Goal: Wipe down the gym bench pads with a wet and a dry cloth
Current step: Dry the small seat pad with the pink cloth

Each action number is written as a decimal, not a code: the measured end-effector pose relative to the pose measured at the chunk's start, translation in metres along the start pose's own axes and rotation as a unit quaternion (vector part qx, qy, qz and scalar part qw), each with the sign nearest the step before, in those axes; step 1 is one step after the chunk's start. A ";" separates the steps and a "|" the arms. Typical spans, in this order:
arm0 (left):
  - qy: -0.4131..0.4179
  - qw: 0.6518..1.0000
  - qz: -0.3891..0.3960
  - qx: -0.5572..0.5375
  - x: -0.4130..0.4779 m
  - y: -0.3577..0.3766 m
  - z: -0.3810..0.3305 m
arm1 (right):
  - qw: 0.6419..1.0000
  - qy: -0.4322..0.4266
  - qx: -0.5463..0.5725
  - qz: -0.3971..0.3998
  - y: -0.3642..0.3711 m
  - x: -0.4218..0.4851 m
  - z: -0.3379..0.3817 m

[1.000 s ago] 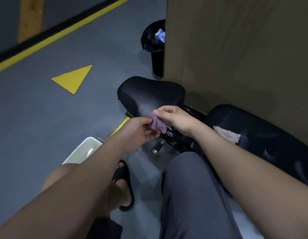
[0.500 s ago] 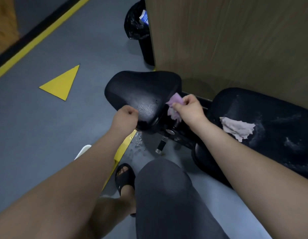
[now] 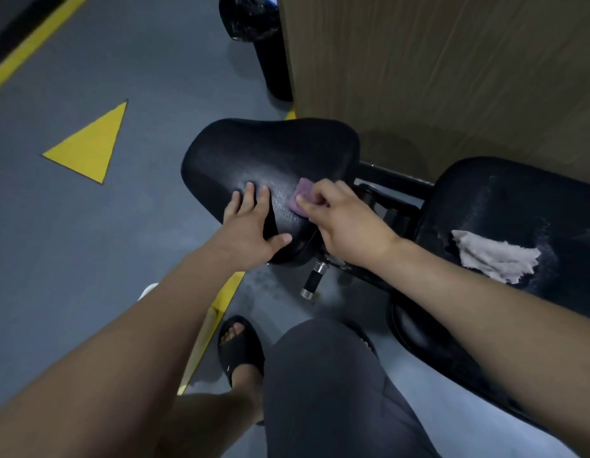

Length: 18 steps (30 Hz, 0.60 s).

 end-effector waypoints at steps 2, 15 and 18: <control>-0.004 1.000 -0.003 0.014 0.003 0.000 -0.001 | 0.999 -0.029 -0.021 0.013 -0.009 0.018 -0.011; -0.022 0.999 -0.023 0.026 0.007 -0.003 -0.003 | 0.996 0.073 -0.046 0.020 -0.023 0.072 -0.024; -0.029 0.999 -0.018 0.037 0.008 -0.004 -0.005 | 0.985 0.173 -0.009 0.019 -0.029 0.097 -0.036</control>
Point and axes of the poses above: each hand's wrist, its own x-axis towards the middle knuckle, its own y-axis out of the palm, z = x × y, the point moved 2 cm from there along x, towards the middle knuckle, and after that the axes turned 12 degrees about z, right-handed, at the moved point
